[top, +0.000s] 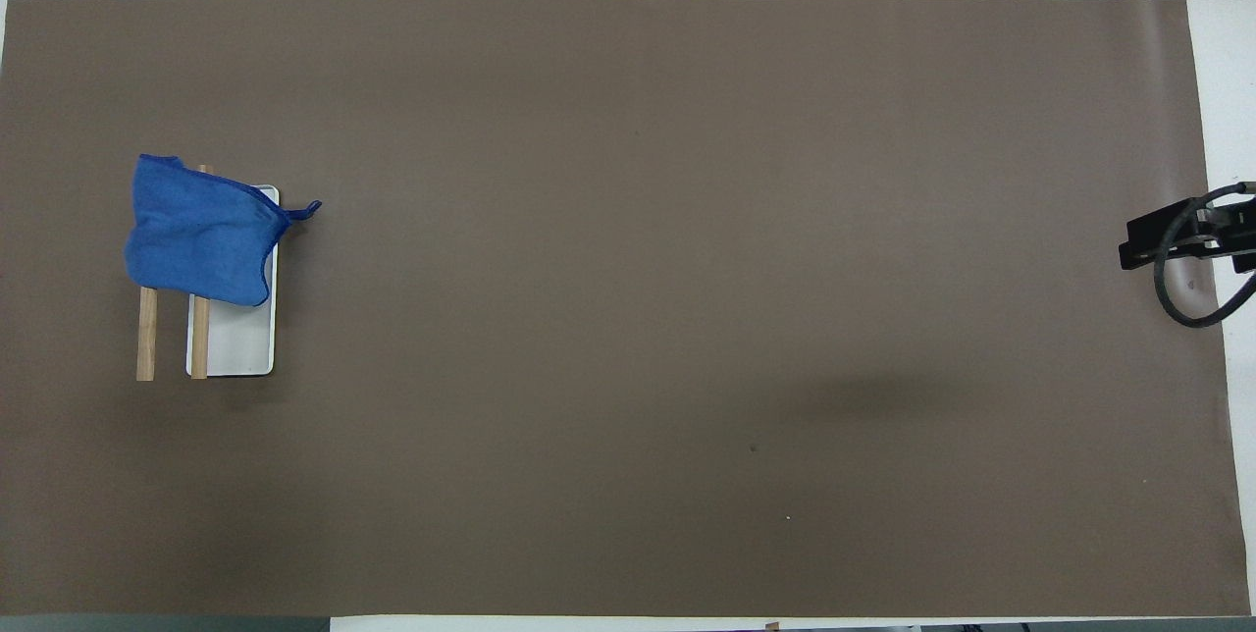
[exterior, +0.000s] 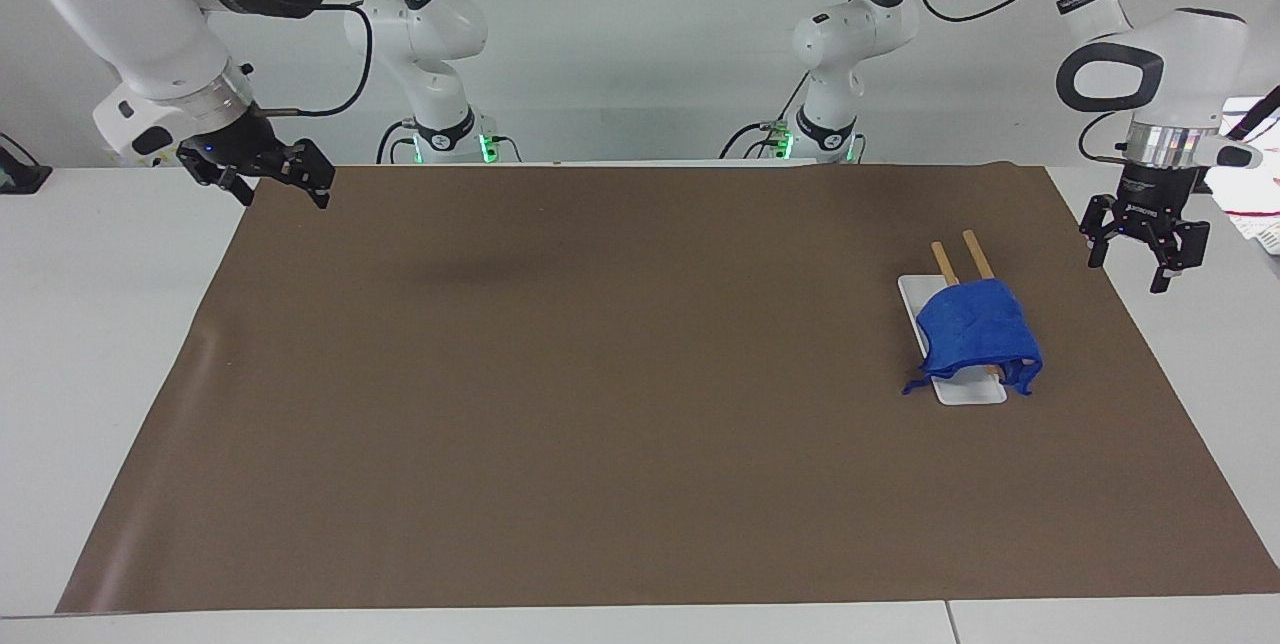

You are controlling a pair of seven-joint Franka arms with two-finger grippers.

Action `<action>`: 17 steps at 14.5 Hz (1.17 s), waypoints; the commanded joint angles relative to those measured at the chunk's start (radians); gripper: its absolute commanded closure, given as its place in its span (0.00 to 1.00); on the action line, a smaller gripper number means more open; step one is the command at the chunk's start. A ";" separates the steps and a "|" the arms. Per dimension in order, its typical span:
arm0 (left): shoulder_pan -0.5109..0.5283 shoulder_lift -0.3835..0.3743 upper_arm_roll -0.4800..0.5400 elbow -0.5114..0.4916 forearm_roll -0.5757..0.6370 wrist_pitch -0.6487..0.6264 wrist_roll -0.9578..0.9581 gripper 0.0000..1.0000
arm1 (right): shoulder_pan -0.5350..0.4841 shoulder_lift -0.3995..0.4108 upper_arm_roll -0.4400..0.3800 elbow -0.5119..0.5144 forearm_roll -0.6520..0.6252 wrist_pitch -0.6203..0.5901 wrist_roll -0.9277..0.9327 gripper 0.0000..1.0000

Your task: Right arm passes towel to left arm to hang

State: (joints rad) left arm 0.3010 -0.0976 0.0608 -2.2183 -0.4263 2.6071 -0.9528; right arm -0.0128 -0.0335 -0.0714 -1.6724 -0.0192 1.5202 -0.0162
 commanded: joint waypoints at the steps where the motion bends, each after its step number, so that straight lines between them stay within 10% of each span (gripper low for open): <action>1: -0.010 0.019 -0.006 0.080 0.084 -0.073 0.095 0.00 | -0.013 -0.016 0.007 -0.012 0.022 0.015 -0.021 0.00; 17: -0.319 0.092 -0.007 0.434 0.332 -0.643 0.810 0.00 | -0.007 -0.023 0.009 -0.013 0.021 0.017 -0.013 0.00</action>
State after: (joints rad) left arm 0.0257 -0.0043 0.0404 -1.8182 -0.1562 2.0410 -0.1693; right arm -0.0103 -0.0430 -0.0694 -1.6724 -0.0186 1.5202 -0.0162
